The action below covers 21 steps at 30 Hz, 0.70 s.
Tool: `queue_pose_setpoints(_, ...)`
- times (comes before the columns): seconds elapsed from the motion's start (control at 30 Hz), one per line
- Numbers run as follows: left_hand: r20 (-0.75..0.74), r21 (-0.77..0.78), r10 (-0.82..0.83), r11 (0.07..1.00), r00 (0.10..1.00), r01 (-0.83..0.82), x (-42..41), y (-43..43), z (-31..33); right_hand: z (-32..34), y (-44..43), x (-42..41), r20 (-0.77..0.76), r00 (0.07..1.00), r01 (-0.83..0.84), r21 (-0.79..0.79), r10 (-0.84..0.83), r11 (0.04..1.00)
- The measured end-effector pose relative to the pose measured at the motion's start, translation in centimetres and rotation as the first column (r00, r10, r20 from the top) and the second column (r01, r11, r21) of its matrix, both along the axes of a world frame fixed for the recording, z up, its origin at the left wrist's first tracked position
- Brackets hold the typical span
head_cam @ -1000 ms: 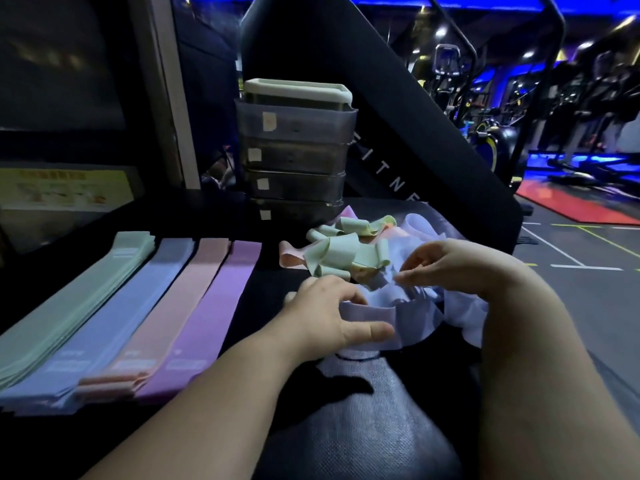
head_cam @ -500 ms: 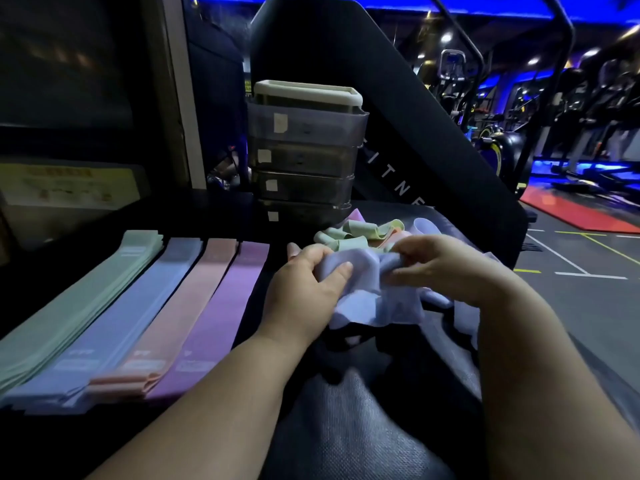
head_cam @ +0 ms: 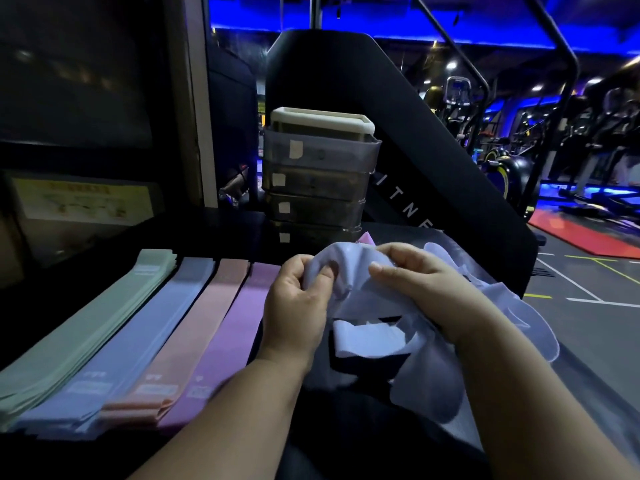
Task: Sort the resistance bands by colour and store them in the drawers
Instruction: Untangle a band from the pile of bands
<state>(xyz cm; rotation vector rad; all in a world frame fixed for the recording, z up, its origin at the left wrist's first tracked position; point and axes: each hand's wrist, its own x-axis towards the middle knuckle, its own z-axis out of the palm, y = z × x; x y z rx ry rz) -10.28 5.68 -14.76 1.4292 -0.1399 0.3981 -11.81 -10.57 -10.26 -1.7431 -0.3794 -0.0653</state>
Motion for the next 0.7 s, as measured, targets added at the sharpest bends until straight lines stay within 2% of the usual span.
queue_pose_setpoints(0.1,0.015,0.025,-0.002,1.000,1.000,0.001,-0.1,0.0,0.1,-0.3,0.5,0.0,0.004,1.000,0.026,-0.115,-0.026,0.993)
queue_pose_setpoints(0.27,0.035,0.083,-0.004,0.997,0.999,0.001,-0.1,0.1,-0.1,-0.7,0.6,0.7,0.130,0.977,0.203,-0.323,-0.169,0.924)
queue_pose_setpoints(0.37,0.056,0.128,0.006,0.992,0.998,-0.013,-0.1,0.2,-0.2,-0.7,0.5,0.9,0.141,0.968,0.244,-0.305,-0.210,0.920)
queue_pose_setpoints(0.5,0.052,0.164,-0.008,0.986,0.999,-0.001,-0.3,0.2,-0.3,-0.7,0.2,1.0,0.103,0.979,0.197,-0.259,-0.175,0.946)
queue_pose_setpoints(0.6,0.069,0.193,0.002,0.981,0.998,-0.015,-0.3,0.2,-0.3,-0.7,-0.2,1.2,0.196,0.950,0.302,-0.389,-0.242,0.870)
queue_pose_setpoints(0.7,0.080,0.248,-0.033,0.969,0.996,0.012,-0.4,0.1,-0.3,-0.7,-0.4,1.3,0.234,0.917,0.390,-0.365,-0.323,0.845)
